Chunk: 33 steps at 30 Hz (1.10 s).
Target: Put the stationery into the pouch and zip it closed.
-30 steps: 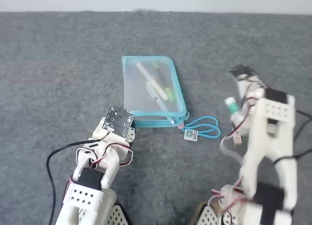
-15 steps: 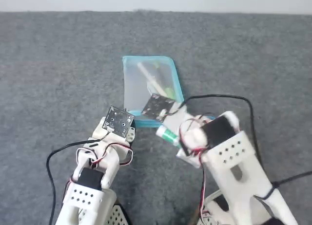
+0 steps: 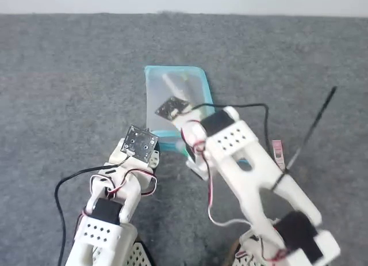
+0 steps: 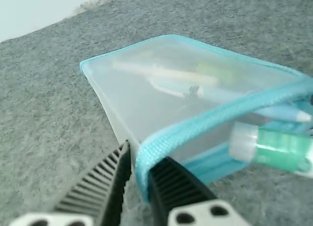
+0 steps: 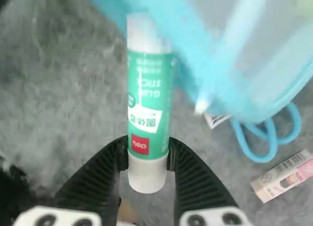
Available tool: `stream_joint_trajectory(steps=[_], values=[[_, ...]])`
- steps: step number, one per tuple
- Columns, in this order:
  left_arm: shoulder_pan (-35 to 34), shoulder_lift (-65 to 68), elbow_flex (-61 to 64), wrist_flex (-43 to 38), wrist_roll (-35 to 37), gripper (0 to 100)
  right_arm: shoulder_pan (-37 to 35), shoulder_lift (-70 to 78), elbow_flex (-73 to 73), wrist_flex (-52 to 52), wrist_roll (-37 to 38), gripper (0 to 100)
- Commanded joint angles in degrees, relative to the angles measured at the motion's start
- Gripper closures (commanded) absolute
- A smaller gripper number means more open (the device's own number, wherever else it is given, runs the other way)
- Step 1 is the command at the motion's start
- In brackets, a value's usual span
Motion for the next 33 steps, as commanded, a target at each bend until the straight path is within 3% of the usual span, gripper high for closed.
stream_joint_trajectory(steps=[1,10,16,19,28,33], values=[[0.9,-0.9,-0.7,-2.0,0.4,99,-0.3,2.9,-9.1,-0.7,-2.5,99.1],[3.8,-0.9,-0.7,-1.9,-0.8,99,-0.3,16.0,-29.4,4.5,-7.4,98.0],[9.0,-0.9,0.4,-1.9,-3.3,99,-0.7,25.9,-46.1,11.6,-7.1,74.1],[9.1,-0.9,0.5,-1.9,-3.3,99,-0.6,28.0,-51.1,12.1,-6.9,73.7],[8.9,-0.9,0.5,-1.9,-3.3,99,2.6,20.7,-49.8,15.9,-6.2,75.6],[1.1,-1.0,-0.9,-2.2,-2.8,99,5.8,11.0,-39.4,15.0,-1.6,75.6]])
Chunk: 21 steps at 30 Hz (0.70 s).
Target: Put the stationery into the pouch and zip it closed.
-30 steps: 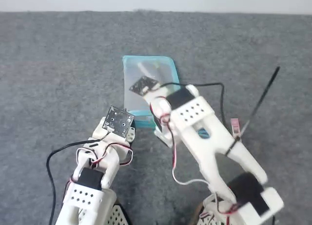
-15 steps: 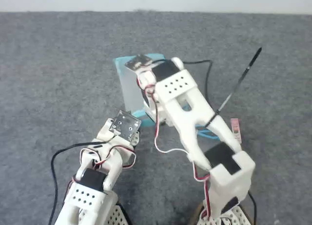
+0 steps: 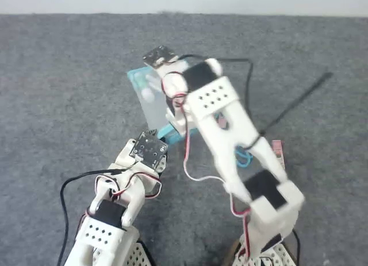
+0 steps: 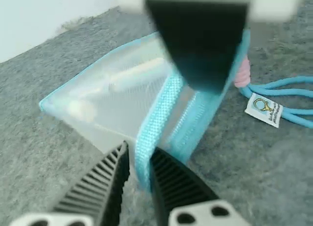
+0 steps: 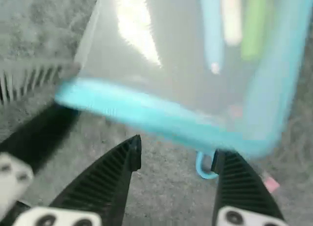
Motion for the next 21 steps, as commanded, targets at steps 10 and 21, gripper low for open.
stream_joint_trajectory(steps=[10,21], values=[[-7.9,-0.2,-3.6,-0.9,5.0,99,16.4,-35.7,43.0,-11.7,4.6,75.6],[-7.9,-0.2,-3.3,-0.9,5.0,99,39.3,-36.0,63.9,-28.6,14.4,75.6]])
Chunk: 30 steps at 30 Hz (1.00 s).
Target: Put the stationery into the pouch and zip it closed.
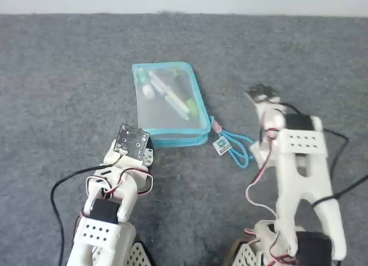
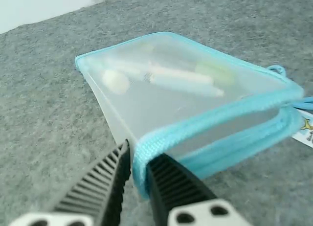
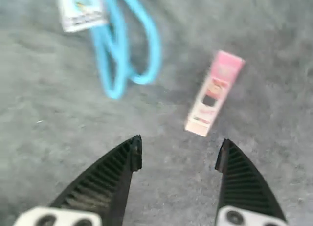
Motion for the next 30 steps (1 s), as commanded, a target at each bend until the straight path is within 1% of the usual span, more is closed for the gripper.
stream_joint_trajectory(steps=[1,6,12,19,23,25,27,30], values=[[-0.5,-0.9,-3.3,-1.3,0.5,99,3.2,-3.0,3.3,-4.9,0.3,75.6],[-0.5,-0.9,-3.3,-1.1,0.5,99,3.6,-3.0,7.4,-11.1,-0.4,75.7],[-0.5,-0.9,-3.3,-1.1,0.5,99,3.6,-1.8,7.9,-13.8,-0.7,75.7],[-0.5,-0.9,-3.3,-1.1,0.4,99,3.6,8.9,7.8,-22.9,-0.7,75.7],[-0.5,-0.9,-3.3,-1.1,0.4,99,4.5,12.1,7.8,-24.7,-0.5,76.3],[-0.5,-0.9,-3.3,-1.2,0.4,99,5.8,12.1,7.8,-25.1,-0.6,81.0],[-0.5,-0.9,-3.3,-1.2,0.4,99,7.1,12.2,7.8,-25.5,-0.7,87.9],[-0.4,-0.9,-3.3,-1.2,0.4,99,7.5,12.1,7.8,-25.1,-0.7,95.0]])
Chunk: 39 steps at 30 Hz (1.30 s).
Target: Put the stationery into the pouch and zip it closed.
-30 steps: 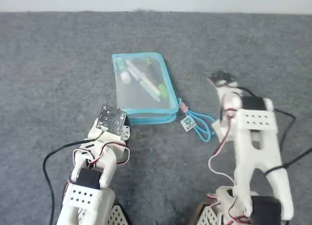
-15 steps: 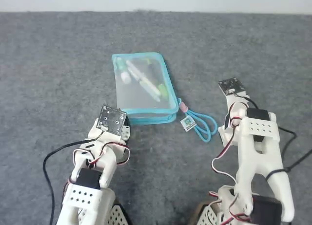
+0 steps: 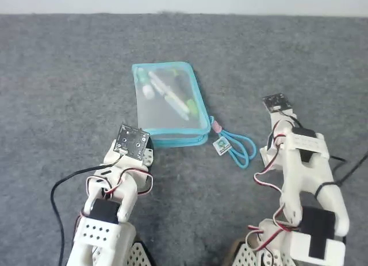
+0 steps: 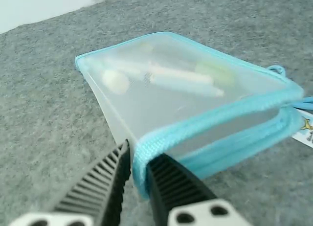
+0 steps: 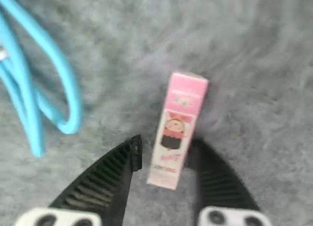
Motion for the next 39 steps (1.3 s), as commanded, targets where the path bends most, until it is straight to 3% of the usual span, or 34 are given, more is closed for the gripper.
stream_joint_trajectory(steps=[1,6,13,17,23,28,39], values=[[-0.4,-0.9,-3.3,-1.2,0.4,99,0.7,-0.4,-0.8,-0.5,-0.6,96.4],[-0.4,-0.9,-3.0,-1.3,0.4,99,0.5,-1.8,-0.8,0.9,-0.4,99.1],[-0.4,-0.8,-2.2,-3.0,0.4,99,-3.8,-17.5,-6.0,18.0,-0.7,99.1],[-0.4,-0.8,-2.2,-3.0,0.4,99,-12.3,-29.3,-8.9,27.8,-0.7,99.1],[-0.4,-0.8,-2.2,-3.0,0.4,99,-30.8,-39.4,-9.2,34.9,-1.8,99.1],[0.7,-0.8,-2.2,-2.6,0.4,99,-41.7,-34.9,-10.5,31.3,-5.3,99.1],[7.7,-0.8,-2.3,-0.2,-1.7,99,-42.6,-5.8,-32.3,31.2,-8.4,99.1]])
